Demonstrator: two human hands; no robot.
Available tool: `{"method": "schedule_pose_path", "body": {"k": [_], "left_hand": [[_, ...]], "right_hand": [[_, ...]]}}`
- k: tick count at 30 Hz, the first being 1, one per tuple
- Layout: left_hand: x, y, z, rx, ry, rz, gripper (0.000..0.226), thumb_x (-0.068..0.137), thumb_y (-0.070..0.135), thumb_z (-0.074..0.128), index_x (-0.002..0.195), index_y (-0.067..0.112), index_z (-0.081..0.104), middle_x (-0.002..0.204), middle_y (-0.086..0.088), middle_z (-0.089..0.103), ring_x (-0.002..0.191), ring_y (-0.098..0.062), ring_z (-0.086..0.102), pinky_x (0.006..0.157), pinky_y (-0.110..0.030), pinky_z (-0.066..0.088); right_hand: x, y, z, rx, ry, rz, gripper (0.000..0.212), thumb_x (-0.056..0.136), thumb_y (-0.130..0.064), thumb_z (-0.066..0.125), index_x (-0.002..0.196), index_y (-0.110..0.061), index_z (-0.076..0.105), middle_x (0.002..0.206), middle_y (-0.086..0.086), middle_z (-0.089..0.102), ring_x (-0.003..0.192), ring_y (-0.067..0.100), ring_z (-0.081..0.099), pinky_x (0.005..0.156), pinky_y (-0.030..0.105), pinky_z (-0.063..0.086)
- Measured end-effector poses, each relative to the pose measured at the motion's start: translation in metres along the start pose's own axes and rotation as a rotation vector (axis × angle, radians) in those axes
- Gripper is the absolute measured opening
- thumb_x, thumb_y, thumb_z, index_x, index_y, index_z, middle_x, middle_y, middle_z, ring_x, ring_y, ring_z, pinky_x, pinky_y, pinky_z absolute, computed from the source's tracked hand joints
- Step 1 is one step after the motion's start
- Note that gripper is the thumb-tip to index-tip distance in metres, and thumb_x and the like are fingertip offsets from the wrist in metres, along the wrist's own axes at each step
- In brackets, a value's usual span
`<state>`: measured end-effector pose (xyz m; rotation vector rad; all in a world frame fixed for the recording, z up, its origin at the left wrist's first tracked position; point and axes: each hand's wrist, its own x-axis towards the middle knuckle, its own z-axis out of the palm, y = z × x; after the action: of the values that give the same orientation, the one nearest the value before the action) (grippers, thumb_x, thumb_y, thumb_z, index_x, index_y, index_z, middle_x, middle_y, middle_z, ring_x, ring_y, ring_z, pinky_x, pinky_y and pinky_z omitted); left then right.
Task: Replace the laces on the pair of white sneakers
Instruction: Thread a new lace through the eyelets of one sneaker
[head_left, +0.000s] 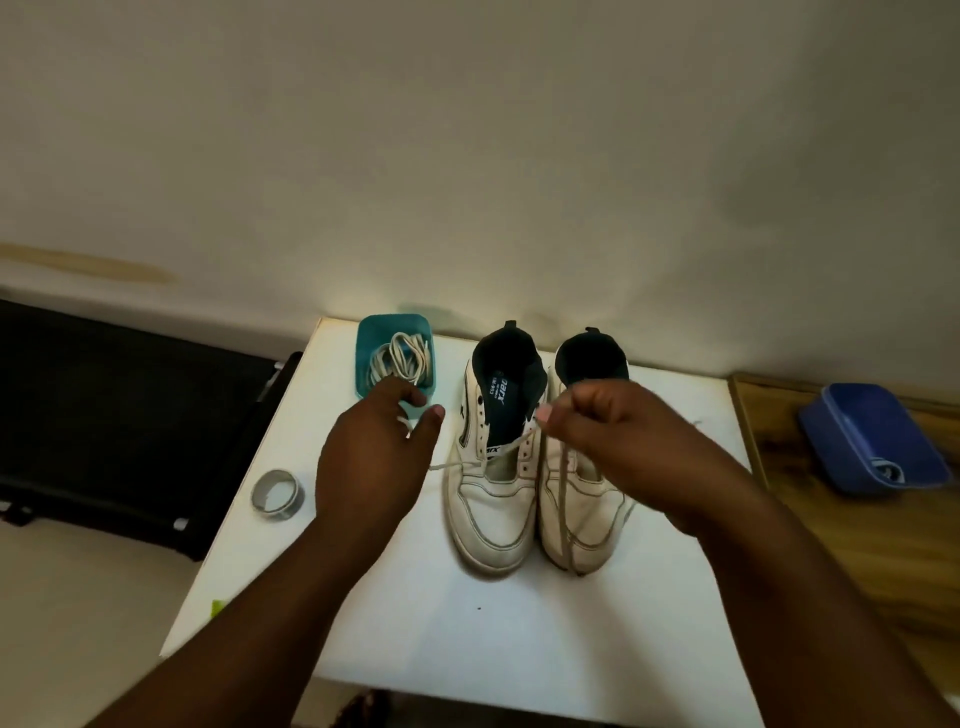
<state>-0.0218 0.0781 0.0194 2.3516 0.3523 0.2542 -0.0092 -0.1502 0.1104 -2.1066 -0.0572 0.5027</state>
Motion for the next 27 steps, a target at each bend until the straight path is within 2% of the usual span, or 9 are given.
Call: {"method": "schedule_pose_path", "body": {"k": [4,9,11,14,17,19,21,24,27], "left_hand": [[-0.01,0.01,0.004,-0.009,-0.317,0.023,0.03,0.091,0.065,0.059,0.11,0.042,0.064,0.088,0.013,0.064,0.081,-0.003,0.059,0.07,-0.027,0.045],[-0.012,0.008,0.01,0.221,-0.522,0.046,0.032,0.096,0.058,0.057,0.087,0.028,0.065,0.081,0.007,0.066,0.083,-0.014,0.063,0.072,-0.032,0.049],[-0.011,0.007,0.01,0.107,-0.57,-0.011,0.036,0.102,0.045,0.053,0.079,0.019,0.06,0.08,-0.002,0.066,0.083,-0.022,0.064,0.078,-0.039,0.051],[-0.009,0.009,0.008,-0.183,-0.57,-0.127,0.039,0.105,0.033,0.05,0.086,0.0,0.061,0.087,-0.019,0.066,0.077,-0.023,0.06,0.079,-0.041,0.05],[-0.011,0.017,0.001,-0.427,-0.635,-0.245,0.032,0.096,0.031,0.051,0.081,0.009,0.068,0.083,-0.02,0.068,0.072,-0.019,0.059,0.073,-0.04,0.049],[-0.007,0.027,-0.006,-0.611,-0.521,-0.382,0.031,0.097,0.021,0.048,0.074,0.014,0.067,0.078,-0.018,0.068,0.066,-0.017,0.054,0.064,-0.033,0.044],[0.0,0.036,-0.015,-0.933,-0.299,-0.534,0.028,0.099,0.012,0.044,0.08,0.011,0.064,0.069,-0.008,0.061,0.059,-0.012,0.047,0.058,-0.026,0.035],[0.007,0.042,-0.029,-1.439,-0.147,-0.457,0.029,0.102,0.014,0.039,0.078,0.016,0.055,0.071,0.003,0.057,0.055,-0.007,0.045,0.052,-0.021,0.035],[0.007,0.041,-0.031,-1.395,-0.012,-0.413,0.032,0.103,0.017,0.041,0.073,0.02,0.05,0.064,0.007,0.051,0.051,-0.006,0.042,0.048,-0.02,0.036]], "right_hand": [[-0.008,-0.018,-0.005,0.314,0.012,-0.071,0.029,0.102,-0.037,0.057,0.089,-0.013,0.068,0.072,0.008,0.065,0.073,0.017,0.061,0.078,0.038,0.048],[-0.004,-0.017,-0.003,0.42,0.216,-0.141,0.016,0.1,-0.026,0.064,0.098,-0.015,0.076,0.064,-0.001,0.057,0.063,0.013,0.051,0.07,0.034,0.047],[-0.002,-0.016,-0.007,0.415,0.287,-0.144,0.012,0.098,-0.025,0.067,0.098,-0.017,0.076,0.065,-0.001,0.059,0.061,0.011,0.05,0.065,0.031,0.047],[0.004,-0.005,-0.003,0.266,0.31,-0.113,0.011,0.094,-0.025,0.073,0.105,-0.023,0.073,0.081,0.008,0.071,0.063,0.017,0.061,0.064,0.034,0.054],[0.013,0.021,0.021,-0.118,0.114,-0.035,0.038,0.089,-0.038,0.078,0.124,-0.036,0.065,0.112,-0.009,0.069,0.092,0.007,0.067,0.083,0.035,0.058],[0.016,0.037,0.04,-0.343,-0.031,-0.013,0.052,0.086,-0.04,0.079,0.134,-0.036,0.06,0.124,-0.011,0.066,0.108,0.01,0.064,0.093,0.037,0.055],[0.018,0.045,0.052,-0.48,-0.093,-0.015,0.052,0.085,-0.037,0.078,0.134,-0.036,0.059,0.118,-0.009,0.068,0.107,0.015,0.065,0.092,0.039,0.056],[0.02,0.045,0.051,-0.418,-0.064,-0.064,0.05,0.084,-0.027,0.079,0.13,-0.036,0.06,0.118,-0.013,0.069,0.107,0.013,0.066,0.091,0.039,0.056],[0.021,0.042,0.039,-0.391,-0.006,-0.068,0.053,0.086,-0.022,0.077,0.134,-0.036,0.058,0.115,-0.011,0.069,0.104,0.014,0.066,0.09,0.039,0.057]]}}
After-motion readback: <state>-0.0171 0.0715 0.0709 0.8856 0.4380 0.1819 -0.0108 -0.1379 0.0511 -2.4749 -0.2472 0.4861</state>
